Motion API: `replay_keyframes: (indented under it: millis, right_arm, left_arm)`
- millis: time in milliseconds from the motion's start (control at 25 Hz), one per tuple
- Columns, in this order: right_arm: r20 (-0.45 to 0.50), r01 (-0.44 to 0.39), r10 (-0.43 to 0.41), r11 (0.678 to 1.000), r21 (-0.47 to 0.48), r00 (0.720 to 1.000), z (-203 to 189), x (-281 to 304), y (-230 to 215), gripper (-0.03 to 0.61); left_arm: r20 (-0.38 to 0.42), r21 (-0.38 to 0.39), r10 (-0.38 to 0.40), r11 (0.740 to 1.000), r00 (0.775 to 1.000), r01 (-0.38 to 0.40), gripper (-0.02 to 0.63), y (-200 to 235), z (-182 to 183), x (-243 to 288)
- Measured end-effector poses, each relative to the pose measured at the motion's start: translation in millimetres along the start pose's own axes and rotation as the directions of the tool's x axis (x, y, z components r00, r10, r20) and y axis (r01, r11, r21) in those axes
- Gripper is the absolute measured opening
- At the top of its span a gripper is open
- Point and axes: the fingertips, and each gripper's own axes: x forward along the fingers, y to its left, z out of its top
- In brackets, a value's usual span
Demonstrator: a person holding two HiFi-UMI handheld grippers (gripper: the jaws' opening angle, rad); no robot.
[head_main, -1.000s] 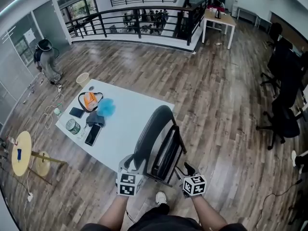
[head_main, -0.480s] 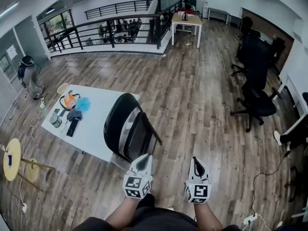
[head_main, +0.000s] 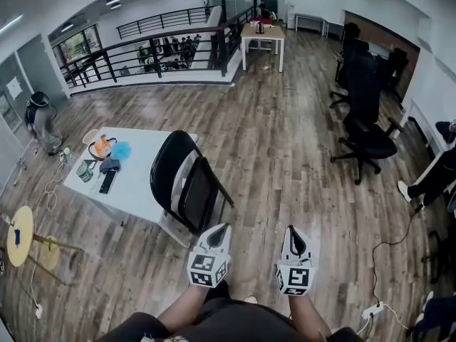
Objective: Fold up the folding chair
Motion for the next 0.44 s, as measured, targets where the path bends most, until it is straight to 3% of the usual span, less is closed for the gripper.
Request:
replay_keyframes:
  millis: [240, 440]
  right_arm:
    - [0.022, -0.016, 0.016, 1.0, -0.005, 1.0, 8, -22, 18, 0.014]
    - [0.025, -0.018, 0.019, 1.0, -0.017, 1.0, 12, -37, 24, 0.012]
  left_arm:
    - [0.012, 0.033, 0.037, 0.999, 0.999, -0.038, 0.005, -5, 8, -20]
    - [0.01, 0.013, 0.04, 0.999, 0.999, -0.04, 0.005, -9, 6, -35]
